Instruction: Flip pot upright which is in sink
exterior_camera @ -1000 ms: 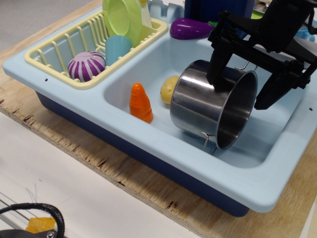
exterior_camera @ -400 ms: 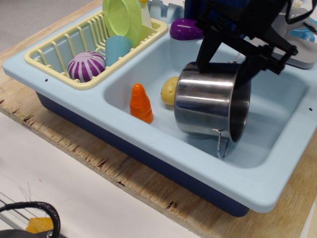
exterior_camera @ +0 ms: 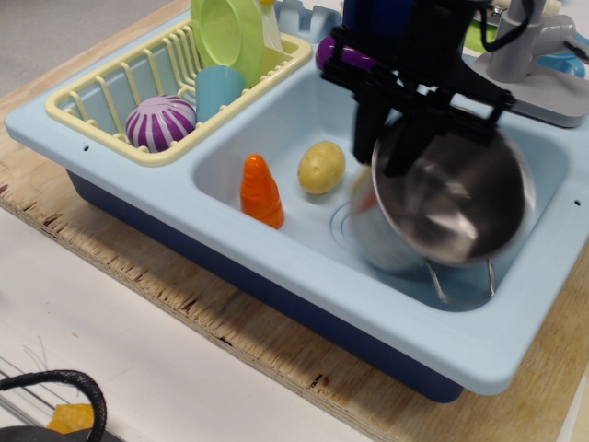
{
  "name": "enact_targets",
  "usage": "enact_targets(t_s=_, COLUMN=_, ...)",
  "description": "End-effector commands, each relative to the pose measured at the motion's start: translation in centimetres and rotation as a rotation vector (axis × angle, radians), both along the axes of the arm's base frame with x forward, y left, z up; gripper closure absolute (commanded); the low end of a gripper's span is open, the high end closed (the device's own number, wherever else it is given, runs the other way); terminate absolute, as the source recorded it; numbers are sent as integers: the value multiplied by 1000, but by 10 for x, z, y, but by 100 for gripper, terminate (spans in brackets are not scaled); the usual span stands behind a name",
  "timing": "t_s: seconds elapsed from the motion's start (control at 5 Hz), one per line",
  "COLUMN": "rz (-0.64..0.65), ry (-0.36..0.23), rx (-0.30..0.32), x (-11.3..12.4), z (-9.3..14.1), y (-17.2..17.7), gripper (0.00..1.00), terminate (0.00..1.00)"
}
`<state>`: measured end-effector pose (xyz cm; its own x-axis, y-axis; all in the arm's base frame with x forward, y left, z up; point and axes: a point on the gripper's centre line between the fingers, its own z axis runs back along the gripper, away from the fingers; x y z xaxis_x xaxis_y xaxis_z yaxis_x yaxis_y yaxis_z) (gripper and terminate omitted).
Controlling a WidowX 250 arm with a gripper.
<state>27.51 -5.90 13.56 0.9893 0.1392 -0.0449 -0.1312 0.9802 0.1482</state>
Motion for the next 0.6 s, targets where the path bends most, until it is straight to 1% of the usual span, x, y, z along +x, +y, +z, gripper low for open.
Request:
enact_targets(t_s=0.0, rz=4, ry=-59, rx=-124, x=5, z=27, y=16, gripper=0, terminate=0)
enact_targets(t_s=0.2, rz=4, ry=-59, rx=-124, x=5, z=27, y=16, gripper=0, terminate=0)
enact_targets(t_s=0.4, rz=4, ry=-59, rx=-124, x=5, z=27, y=16, gripper=0, terminate=100)
